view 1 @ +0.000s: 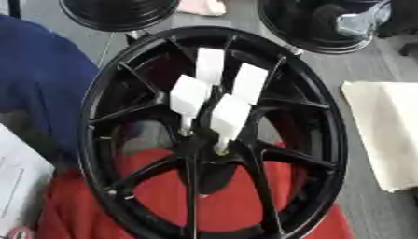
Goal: Pull the pin out of the wheel hub.
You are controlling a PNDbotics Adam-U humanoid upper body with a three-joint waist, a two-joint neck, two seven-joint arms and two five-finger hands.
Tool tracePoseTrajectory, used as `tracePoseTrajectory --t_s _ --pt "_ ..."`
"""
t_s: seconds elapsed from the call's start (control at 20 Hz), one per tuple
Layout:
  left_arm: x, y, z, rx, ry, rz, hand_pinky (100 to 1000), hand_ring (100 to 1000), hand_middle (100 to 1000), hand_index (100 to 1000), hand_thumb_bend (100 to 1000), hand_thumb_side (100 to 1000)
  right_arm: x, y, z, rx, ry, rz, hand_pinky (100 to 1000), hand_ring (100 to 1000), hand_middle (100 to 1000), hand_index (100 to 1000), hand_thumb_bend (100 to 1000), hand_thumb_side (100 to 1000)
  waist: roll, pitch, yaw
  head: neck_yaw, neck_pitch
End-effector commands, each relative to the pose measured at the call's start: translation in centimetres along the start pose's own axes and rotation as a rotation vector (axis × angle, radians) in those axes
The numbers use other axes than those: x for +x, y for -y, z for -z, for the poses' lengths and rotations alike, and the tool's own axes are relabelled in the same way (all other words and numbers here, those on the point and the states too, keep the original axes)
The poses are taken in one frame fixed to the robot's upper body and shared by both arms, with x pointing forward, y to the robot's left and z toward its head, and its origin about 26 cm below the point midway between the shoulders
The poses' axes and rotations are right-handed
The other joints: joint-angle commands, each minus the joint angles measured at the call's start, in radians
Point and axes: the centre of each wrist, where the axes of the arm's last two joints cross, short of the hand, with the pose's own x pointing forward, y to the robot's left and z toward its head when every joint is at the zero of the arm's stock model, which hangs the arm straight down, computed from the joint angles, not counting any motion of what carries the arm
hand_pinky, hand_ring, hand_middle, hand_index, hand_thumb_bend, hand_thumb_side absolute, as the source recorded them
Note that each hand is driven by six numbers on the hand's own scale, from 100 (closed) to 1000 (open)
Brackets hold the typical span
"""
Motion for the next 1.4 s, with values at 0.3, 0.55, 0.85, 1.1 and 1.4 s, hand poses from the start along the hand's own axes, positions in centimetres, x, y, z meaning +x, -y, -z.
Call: tracePoseTrajectory --t_s 0.3,0.55,0.85,1.1,1.4 --pt "1.3 -0.3 0.6 -0.020 0.025 0.038 825 828 784 809 399 829 0.1 -0.6 1.6 0.073 -0.046 -0.020 837 842 784 832 248 341 0.006 -0.044 -0.002 0.002 0.000" --pt "1.3 -0.3 0.7 -0.024 0.021 0.041 824 828 784 808 398 828 -0.4 -1.1 3.2 0.112 -0.110 0.036 850 863 797 852 314 319 0.003 -0.054 -0.007 0.003 0.024" --pt "1.3 -0.4 0.7 -0.024 0.017 0.042 824 828 785 808 397 828 -0.7 -1.4 4.1 0.156 -0.153 0.162 854 869 799 861 343 309 -0.001 -0.061 -0.011 -0.003 0.040" --pt "1.3 -0.3 0.7 -0.028 0.017 0.042 824 828 785 808 396 829 0.4 -1.8 4.1 0.153 -0.173 0.219 846 860 789 854 331 320 -0.005 -0.060 -0.011 -0.003 0.051" --pt "1.3 -0.3 0.8 -0.031 0.013 0.051 824 829 785 808 393 832 2.6 -2.0 2.6 0.100 -0.188 0.240 843 856 788 853 323 305 -0.011 -0.053 -0.006 0.001 0.028"
